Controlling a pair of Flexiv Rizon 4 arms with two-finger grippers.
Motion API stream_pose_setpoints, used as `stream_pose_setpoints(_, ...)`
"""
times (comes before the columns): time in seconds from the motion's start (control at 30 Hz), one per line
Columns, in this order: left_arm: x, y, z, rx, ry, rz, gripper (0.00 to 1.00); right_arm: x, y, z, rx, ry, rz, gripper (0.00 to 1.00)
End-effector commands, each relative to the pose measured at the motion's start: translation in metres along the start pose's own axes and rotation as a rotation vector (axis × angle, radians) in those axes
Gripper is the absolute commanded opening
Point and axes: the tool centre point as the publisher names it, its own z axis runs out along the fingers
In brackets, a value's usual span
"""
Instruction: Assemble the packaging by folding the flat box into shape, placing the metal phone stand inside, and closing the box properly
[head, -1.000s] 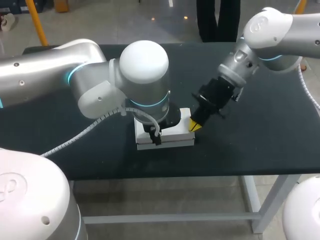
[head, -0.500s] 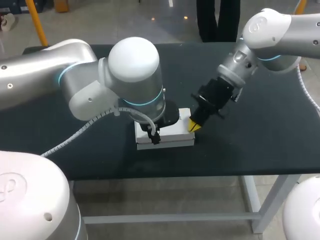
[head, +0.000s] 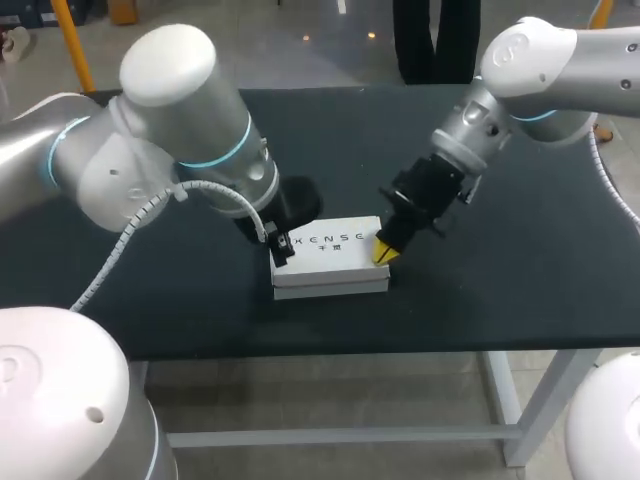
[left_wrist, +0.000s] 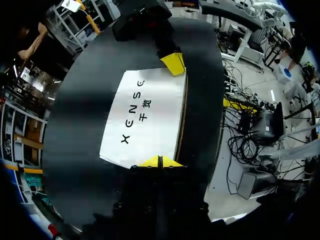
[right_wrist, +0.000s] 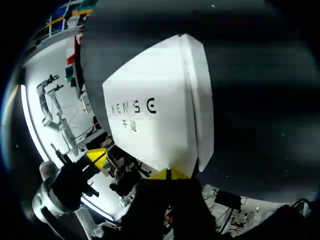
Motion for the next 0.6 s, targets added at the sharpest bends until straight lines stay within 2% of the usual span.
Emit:
stream_pose_setpoints(0.03,-0.007,0.002,0.016,0.03,0.037,-0.003,0.0,-0.001,0.002,0.002,0.004,-0.001,0.001,0.0)
stream_pose_setpoints(0.6,0.003,0.007,0.032,0.031,0.064,-0.006,0.0,-0.006,0.006,0.005,0.014,0.001,0.016,0.0)
